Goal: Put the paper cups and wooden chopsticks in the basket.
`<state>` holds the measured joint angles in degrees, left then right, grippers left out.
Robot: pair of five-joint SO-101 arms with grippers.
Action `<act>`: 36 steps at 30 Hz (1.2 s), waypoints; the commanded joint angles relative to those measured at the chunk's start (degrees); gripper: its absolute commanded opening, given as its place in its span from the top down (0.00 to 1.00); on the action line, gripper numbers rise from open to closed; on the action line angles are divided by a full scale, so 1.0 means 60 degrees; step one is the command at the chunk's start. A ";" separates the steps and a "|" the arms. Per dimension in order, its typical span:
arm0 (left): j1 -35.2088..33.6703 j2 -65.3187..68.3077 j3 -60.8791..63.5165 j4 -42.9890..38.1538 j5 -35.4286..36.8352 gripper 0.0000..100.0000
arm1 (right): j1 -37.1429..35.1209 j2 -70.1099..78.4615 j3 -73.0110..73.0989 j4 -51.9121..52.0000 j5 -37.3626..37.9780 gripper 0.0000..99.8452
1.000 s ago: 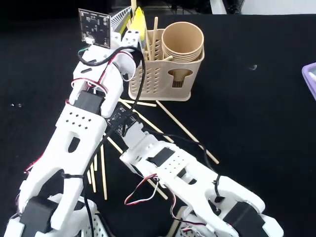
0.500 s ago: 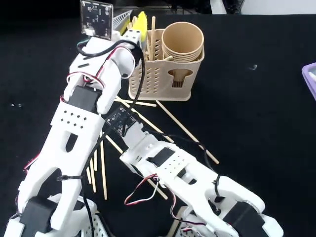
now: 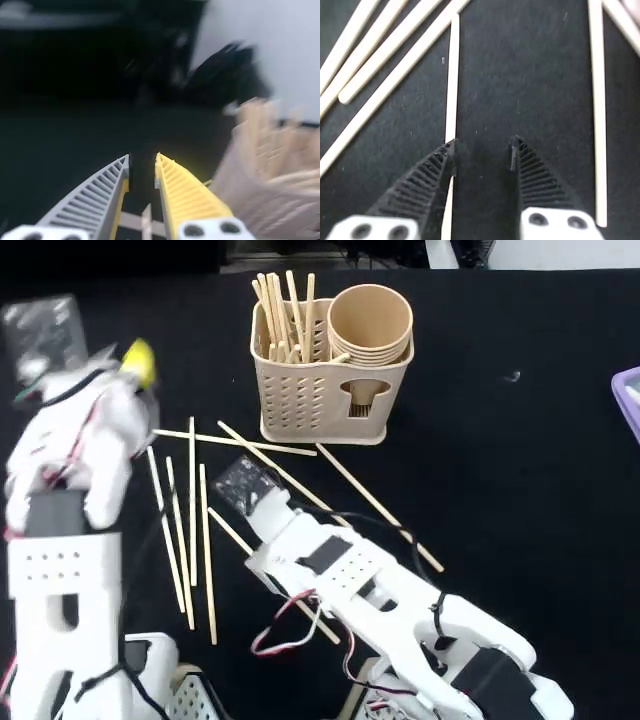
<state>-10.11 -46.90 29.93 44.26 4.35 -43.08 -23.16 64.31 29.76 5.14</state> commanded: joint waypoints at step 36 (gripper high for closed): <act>-0.0579 -0.0821 0.7363 -0.1744 0.0498 0.80 | -0.1451 0.0945 -0.1297 0.1319 0.0571 0.83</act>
<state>-14.68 -55.16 79.34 32.04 7.08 -50.73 -13.93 56.04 39.60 5.67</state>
